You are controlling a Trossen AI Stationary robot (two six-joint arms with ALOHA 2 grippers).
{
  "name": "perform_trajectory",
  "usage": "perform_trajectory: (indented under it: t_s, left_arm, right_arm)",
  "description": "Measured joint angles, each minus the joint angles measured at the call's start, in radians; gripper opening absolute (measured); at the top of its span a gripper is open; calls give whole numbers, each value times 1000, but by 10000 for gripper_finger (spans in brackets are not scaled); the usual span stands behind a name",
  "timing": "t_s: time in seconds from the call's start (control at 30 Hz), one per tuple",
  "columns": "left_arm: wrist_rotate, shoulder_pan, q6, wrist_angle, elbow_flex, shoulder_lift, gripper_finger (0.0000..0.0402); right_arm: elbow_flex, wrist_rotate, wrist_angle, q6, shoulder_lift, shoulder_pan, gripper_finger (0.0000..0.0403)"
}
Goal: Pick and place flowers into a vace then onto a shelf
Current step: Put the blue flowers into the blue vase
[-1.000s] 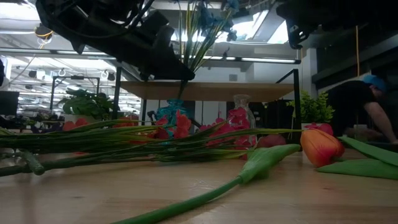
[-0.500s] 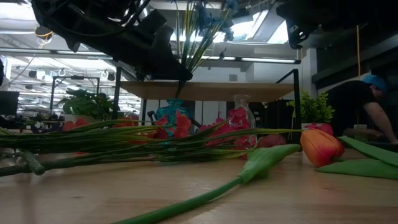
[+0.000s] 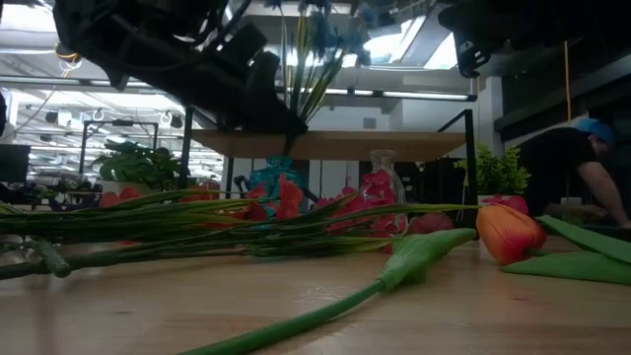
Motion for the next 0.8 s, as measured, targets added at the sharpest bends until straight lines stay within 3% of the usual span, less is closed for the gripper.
perform_trajectory:
  t_s: [0.27, 0.8]
  left_arm:
    - [-27, 0, -15, 14, 2, 29, 33]
    - [-44, 0, 20, -41, 0, 6, 106]
  right_arm:
    - [0, 0, -4, 1, 0, 0, 5]
    - [0, 0, -11, 2, 0, 0, 5]
